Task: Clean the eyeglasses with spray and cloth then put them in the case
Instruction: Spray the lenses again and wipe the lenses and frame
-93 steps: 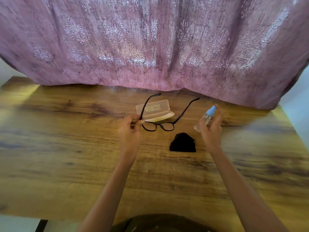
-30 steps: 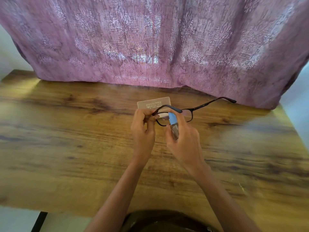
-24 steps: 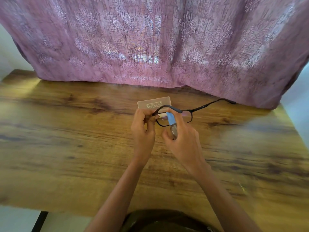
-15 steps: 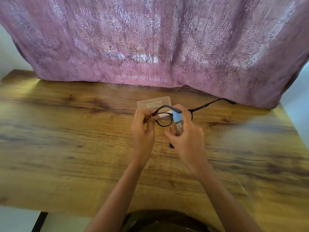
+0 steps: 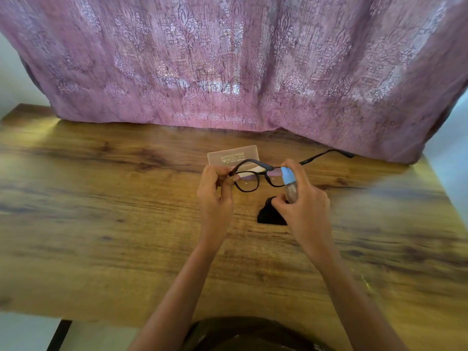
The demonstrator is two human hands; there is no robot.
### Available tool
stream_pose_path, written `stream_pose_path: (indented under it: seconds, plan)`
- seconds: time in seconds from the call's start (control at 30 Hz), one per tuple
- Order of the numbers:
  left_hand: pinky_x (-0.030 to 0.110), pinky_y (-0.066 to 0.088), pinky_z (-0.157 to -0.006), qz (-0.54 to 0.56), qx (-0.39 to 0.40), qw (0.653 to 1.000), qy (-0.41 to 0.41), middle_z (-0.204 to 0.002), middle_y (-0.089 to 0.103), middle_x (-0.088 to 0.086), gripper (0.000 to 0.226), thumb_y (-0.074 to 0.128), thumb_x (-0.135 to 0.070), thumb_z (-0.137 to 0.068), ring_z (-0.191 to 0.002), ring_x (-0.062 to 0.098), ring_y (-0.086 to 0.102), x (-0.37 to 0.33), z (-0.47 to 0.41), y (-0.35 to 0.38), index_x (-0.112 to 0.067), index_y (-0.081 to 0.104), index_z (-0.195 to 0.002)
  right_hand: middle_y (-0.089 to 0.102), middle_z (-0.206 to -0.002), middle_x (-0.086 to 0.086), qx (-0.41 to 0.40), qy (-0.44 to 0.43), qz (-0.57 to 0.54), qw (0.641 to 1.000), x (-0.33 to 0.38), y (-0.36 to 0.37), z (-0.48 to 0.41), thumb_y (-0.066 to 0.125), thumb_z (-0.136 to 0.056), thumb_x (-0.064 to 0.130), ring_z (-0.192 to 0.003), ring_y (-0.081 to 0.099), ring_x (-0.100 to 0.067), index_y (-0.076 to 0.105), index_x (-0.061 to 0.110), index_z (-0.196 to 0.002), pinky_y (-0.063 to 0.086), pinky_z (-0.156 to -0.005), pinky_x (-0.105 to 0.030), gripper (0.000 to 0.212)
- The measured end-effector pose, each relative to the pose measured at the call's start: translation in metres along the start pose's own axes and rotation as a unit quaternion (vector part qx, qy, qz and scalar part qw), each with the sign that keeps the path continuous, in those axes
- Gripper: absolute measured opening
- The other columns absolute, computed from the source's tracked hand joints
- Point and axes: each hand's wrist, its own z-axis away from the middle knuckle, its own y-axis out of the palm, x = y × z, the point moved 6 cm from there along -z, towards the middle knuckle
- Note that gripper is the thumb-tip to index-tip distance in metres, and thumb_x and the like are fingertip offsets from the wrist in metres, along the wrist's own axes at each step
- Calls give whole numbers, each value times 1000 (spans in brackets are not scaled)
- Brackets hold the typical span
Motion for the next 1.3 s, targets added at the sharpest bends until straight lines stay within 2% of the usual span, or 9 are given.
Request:
stream_pose_path:
  seconds: [0.27, 0.43, 0.63, 0.73, 0.83, 0.9, 1.03, 1.17, 1.3]
  plan:
    - [13, 40, -69, -3, 1, 1000, 3, -89, 57, -4, 22, 61, 2, -90, -81, 2, 53, -1, 0, -1, -19, 56, -94, 40, -59, 9, 33, -11, 25, 999, 0, 3, -5, 74, -76, 22, -51, 42, -10, 43, 32, -128, 37, -52, -24, 62]
    - [13, 40, -69, -6, 10, 1000, -1, -88, 57, 1, 8, 62, -1, -91, -80, 2, 52, 1, 1, -1, -7, 57, -92, 40, -52, 8, -1, 18, 12, 1000, -6, -1, -1, 69, -73, 10, -45, 41, -10, 49, 30, -124, 31, -51, -13, 58]
    - [11, 39, -68, -3, 9, 1000, 2, -87, 55, -3, 15, 62, 0, -90, -79, -1, 51, -2, 1, -1, -14, 56, -92, 34, -56, 11, 33, 5, 32, 999, -7, 2, -5, 74, -74, 24, -48, 37, -6, 44, 30, -127, 32, -49, -21, 61]
    - [10, 38, -68, 1, 10, 1000, 4, -87, 55, -3, 20, 62, 1, -90, -79, -1, 50, -2, 1, -1, -18, 54, -92, 34, -53, 9, 27, 2, 22, 999, -7, 2, -4, 71, -75, 17, -45, 36, -8, 47, 30, -124, 34, -47, -19, 57]
    - [14, 39, -68, -3, 11, 1000, 4, -87, 56, 1, 12, 61, -3, -91, -79, 3, 51, 0, 1, -2, -13, 55, -92, 41, -49, 4, -6, 9, -3, 1000, -7, 0, -1, 68, -73, 10, -42, 37, -11, 51, 29, -121, 34, -47, -15, 55]
    - [16, 40, -67, -2, 13, 1000, 2, -88, 57, 3, 8, 61, -7, -92, -79, 6, 51, 1, 2, -2, -13, 56, -93, 47, -49, -3, -16, 9, -24, 1000, -9, 0, 0, 70, -73, 9, -42, 40, -15, 51, 28, -121, 38, -45, -19, 55]
    - [16, 40, -67, 0, 7, 1000, -8, -87, 58, 2, 9, 60, -8, -92, -78, 5, 52, 1, 2, -2, -16, 55, -93, 45, -52, -7, -27, 2, -99, 995, -19, 1, -1, 67, -78, 18, -47, 42, -23, 47, 33, -126, 41, -48, -26, 55]
    - [14, 38, -66, -10, -1, 1000, -18, -85, 56, 1, 13, 61, -4, -92, -75, 2, 49, 3, 1, -3, -16, 55, -92, 43, -55, 8, -25, 44, -139, 989, -48, 10, 1, 44, -85, 23, -44, 41, -10, 37, 35, -135, 40, -46, -26, 52]
    - [14, 37, -67, -22, -2, 1000, -21, -85, 56, 2, 8, 61, -3, -92, -74, 3, 48, 4, 0, -3, -10, 57, -92, 54, -76, 7, -35, 63, -150, 986, -77, 18, 0, 46, -98, 21, -60, 52, -6, 23, 31, -144, 40, -57, -20, 53]
